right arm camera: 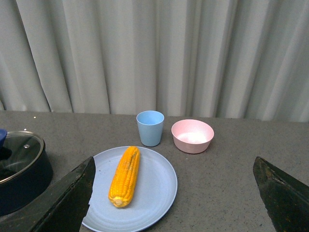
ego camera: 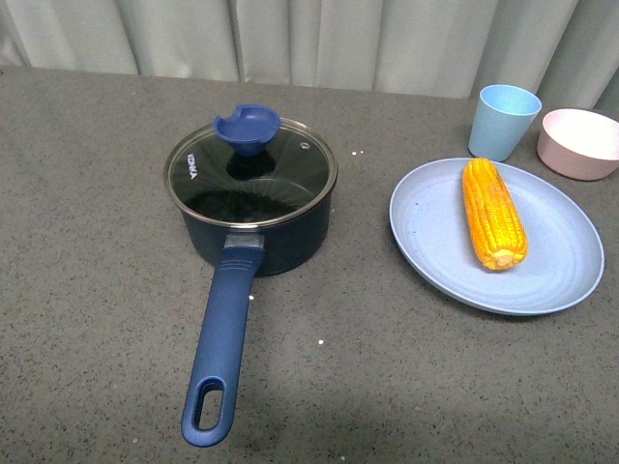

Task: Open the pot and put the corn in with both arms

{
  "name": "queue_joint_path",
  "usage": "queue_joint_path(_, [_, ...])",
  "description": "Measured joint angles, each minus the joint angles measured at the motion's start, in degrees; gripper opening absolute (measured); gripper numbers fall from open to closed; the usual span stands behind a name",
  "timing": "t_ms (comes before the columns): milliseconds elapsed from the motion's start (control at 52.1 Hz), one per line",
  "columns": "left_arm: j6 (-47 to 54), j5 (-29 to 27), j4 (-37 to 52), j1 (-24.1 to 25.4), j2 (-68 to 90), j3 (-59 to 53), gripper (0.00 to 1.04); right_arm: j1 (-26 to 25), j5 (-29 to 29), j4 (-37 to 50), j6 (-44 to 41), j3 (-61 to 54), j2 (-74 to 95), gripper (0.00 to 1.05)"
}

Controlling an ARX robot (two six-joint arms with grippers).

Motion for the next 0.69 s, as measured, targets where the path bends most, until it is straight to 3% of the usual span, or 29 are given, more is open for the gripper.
queue_joint_path(691, [0.0, 0.0, 0.0, 0.0, 0.0, 0.0, 0.98, 0.0, 0.0, 0.0, 0.0, 0.0, 0.0, 0.96])
